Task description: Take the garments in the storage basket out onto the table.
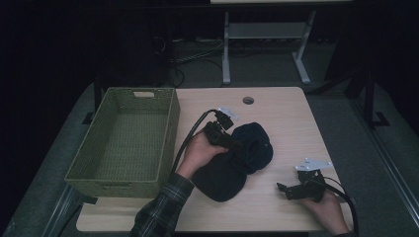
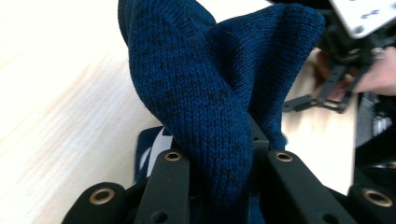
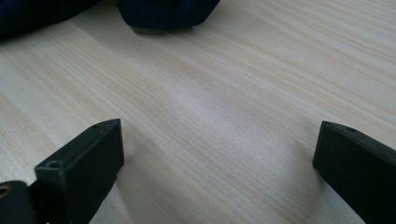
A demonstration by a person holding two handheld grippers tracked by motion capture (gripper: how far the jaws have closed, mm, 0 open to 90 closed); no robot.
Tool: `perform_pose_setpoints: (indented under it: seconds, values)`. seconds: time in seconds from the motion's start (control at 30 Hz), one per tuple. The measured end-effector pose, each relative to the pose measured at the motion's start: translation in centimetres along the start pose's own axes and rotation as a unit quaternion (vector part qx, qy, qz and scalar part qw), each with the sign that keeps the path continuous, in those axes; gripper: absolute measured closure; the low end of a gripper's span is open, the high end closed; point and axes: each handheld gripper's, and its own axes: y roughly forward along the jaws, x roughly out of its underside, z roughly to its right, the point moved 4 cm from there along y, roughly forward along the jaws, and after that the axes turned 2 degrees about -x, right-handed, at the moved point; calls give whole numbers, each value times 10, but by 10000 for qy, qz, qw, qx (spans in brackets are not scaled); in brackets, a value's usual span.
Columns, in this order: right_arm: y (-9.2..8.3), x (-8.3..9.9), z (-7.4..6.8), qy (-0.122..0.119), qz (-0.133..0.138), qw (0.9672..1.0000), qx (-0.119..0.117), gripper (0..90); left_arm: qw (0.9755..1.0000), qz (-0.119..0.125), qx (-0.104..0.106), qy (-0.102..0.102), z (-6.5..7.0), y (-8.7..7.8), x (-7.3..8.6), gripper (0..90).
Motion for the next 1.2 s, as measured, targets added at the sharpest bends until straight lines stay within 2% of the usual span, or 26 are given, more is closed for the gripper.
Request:
perform_pose_setpoints:
  seconds: [0.1, 0.13, 0.23, 0.27, 0.37, 0.4, 0.43, 0.5, 0.53, 0.57, 0.6, 0.63, 0.67, 0.73, 0.77, 0.8, 0.87, 1.03, 1.1, 1.13, 1.17, 1.2]
  values:
    - [0, 0, 0, -15, 1, 10000, 2, 15, 10000, 11, -76, -58, -6, 2, 2, 742]
    - [0, 0, 0, -12, -4, 10000, -2, 15, 9997, -7, -210, -87, -11, 4, 4, 731]
    - [0, 0, 0, -11, -3, 10000, -2, 15, 9994, -2, -300, -144, -17, 6, 7, 699]
    - [0, 0, 0, -15, -1, 10000, -3, 15, 9990, -17, -392, -197, -22, 8, 10, 676]
    - [0, 0, 0, -12, -4, 10000, -2, 15, 9985, -4, -469, -267, -26, 10, 12, 623]
    - [0, 0, 0, -4, 0, 10000, -11, 15, 9979, -17, -577, -302, -31, 10, 14, 592]
    - [0, 0, 0, -4, -1, 10000, -12, 15, 9979, -17, -577, -302, -31, 10, 14, 553]
    - [0, 0, 0, -9, 2, 10000, -12, 15, 9965, 22, -750, -367, -35, 8, 15, 466]
    - [0, 0, 0, -14, -3, 10000, -8, 15, 9960, -15, -827, -332, -36, 6, 16, 424]
    - [0, 0, 0, -16, -3, 10000, -2, 15, 9960, -15, -827, -332, -36, 6, 16, 384]
    - [0, 0, 0, -18, -1, 10000, -3, 15, 9941, -52, -1048, -264, -37, 3, 16, 335]
    - [0, 0, 0, -18, -1, 10000, -3, 15, 9941, -52, -1048, -264, -37, 3, 16, 304]
    - [0, 0, 0, -14, -2, 10000, -2, 15, 9921, -70, -1233, -243, -38, -1, 16, 268]
    - [0, 0, 0, -14, -2, 10000, -1, 15, 9904, -83, -1360, -236, -38, -6, 17, 234]
    - [0, 0, 0, -14, -2, 10000, -1, 15, 9904, -83, -1360, -236, -38, -6, 17, 218]
    - [0, 0, 0, -14, -1, 10000, -1, 15, 9890, -78, -1459, -244, -38, -11, 17, 209]
    - [0, 0, 0, -15, -2, 10000, -1, 15, 9882, -65, -1507, -251, -38, -15, 18, 197]
    - [0, 0, 0, -16, -1, 10000, -2, 15, 9882, -61, -1516, -216, -32, -25, 22, 200]
    - [0, 0, 0, -14, 0, 10000, 0, 15, 9884, -45, -1507, -181, -27, -30, 25, 236]
    - [0, 0, 0, -25, 5, 10000, 4, 15, 9883, -42, -1518, -159, -23, -32, 27, 281]
    - [0, 0, 0, -25, 5, 10000, 4, 15, 9881, -34, -1532, -149, -21, -34, 28, 281]
    - [0, 0, 0, -23, 4, 10000, -7, 15, 9883, 10, -1524, -109, -15, -37, 31, 349]
